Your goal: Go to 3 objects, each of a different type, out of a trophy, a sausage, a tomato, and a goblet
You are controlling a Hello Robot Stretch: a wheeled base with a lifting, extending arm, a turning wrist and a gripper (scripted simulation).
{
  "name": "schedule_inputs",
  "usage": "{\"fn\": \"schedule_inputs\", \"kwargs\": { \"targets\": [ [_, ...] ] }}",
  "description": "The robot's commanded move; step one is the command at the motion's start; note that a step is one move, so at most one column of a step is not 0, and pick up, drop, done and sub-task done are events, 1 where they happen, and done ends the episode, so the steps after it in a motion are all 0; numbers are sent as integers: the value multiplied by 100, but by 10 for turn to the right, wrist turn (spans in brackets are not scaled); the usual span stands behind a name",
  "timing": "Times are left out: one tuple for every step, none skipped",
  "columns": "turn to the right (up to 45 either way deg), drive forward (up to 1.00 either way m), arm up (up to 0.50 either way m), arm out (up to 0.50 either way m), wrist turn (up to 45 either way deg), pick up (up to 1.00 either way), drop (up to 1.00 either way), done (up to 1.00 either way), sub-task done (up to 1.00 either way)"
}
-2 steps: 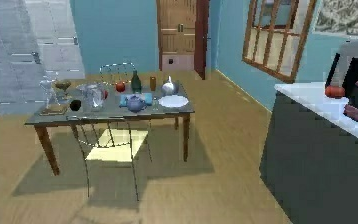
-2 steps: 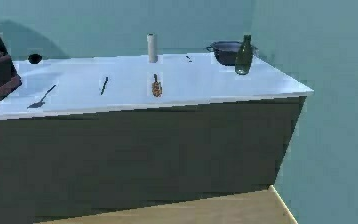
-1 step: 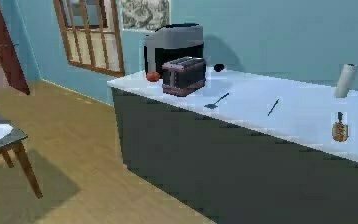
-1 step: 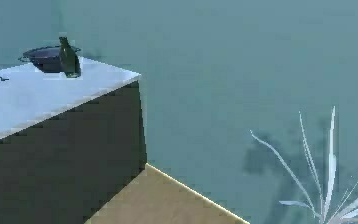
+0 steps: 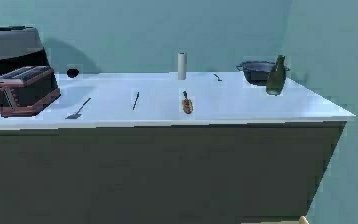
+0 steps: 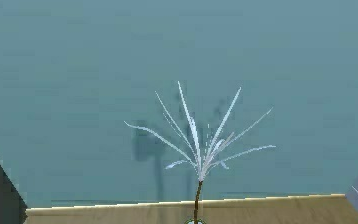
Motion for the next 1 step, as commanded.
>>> {"fn": "schedule_inputs", "kwargs": {
  "targets": [
    [0, 30, 0, 0, 0, 0, 0, 0, 0]
  ]
}}
